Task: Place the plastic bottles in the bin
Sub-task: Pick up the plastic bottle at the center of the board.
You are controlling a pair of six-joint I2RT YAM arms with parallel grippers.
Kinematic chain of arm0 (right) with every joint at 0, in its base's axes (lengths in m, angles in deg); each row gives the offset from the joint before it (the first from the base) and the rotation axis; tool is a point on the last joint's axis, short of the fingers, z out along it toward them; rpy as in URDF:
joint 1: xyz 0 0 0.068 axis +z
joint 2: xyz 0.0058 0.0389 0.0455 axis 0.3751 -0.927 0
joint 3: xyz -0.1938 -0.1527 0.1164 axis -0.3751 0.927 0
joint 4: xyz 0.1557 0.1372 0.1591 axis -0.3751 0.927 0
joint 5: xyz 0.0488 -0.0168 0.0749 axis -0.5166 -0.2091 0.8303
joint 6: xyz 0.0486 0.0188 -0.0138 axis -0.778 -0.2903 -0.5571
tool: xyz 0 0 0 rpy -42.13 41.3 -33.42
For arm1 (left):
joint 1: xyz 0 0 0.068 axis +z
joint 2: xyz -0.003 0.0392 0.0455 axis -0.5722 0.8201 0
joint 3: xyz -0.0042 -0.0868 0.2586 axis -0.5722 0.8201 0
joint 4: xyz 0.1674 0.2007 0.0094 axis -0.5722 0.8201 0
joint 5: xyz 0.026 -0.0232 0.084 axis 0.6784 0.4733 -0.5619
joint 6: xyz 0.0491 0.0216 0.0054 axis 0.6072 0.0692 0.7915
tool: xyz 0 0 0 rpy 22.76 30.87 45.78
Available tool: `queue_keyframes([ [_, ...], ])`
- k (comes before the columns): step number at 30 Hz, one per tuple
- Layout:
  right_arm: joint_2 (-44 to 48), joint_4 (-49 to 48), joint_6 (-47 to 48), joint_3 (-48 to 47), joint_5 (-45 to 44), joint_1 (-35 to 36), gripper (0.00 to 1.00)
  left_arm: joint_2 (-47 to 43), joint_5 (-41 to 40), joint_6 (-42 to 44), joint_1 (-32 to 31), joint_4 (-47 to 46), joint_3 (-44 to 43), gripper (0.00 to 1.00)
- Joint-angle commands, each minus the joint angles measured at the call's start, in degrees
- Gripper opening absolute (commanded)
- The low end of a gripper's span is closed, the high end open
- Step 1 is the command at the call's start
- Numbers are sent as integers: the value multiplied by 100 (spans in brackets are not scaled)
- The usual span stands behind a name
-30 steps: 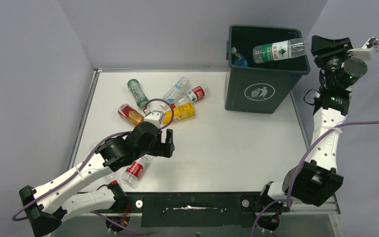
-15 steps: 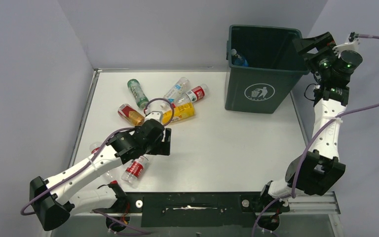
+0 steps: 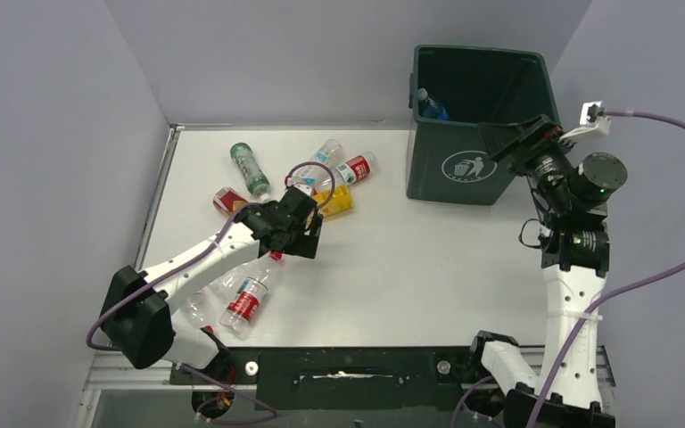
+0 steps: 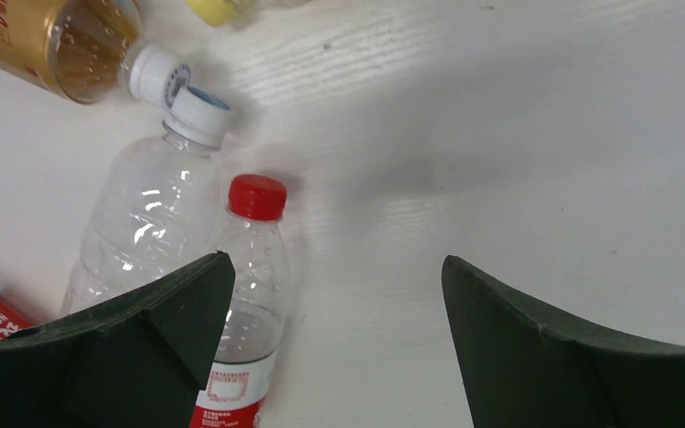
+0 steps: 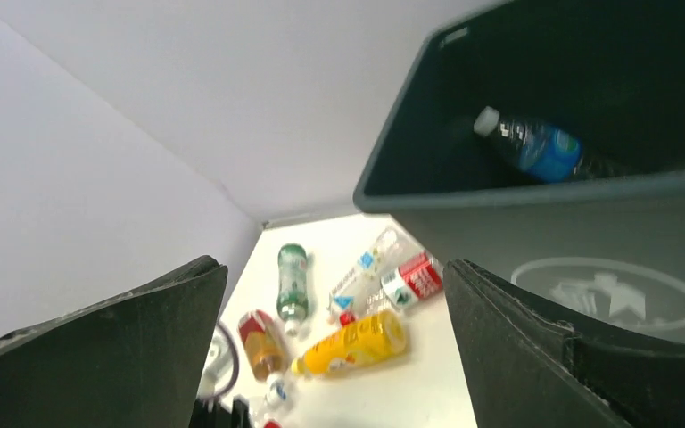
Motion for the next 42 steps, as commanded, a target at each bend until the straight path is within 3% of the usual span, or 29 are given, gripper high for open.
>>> queue_keyframes([
  [1, 559, 369, 142, 667, -36, 166, 98, 366, -97, 757, 371, -541, -465, 88],
  [9, 1263, 928, 302, 1553, 110, 265, 98, 796, 242, 761, 588, -193, -989, 87],
  [17, 1538, 1042, 361, 1854, 226, 286, 98, -23, 794, -184, 588, 217, -161, 86],
  [28, 1938, 1398, 550, 2189, 416, 290, 98, 458, -296, -1212, 657, 1018, 88, 87],
  [42, 2265, 1405, 590, 2607, 592, 287, 98, 1000, -61, -1160, 832, 1103, 141, 85],
])
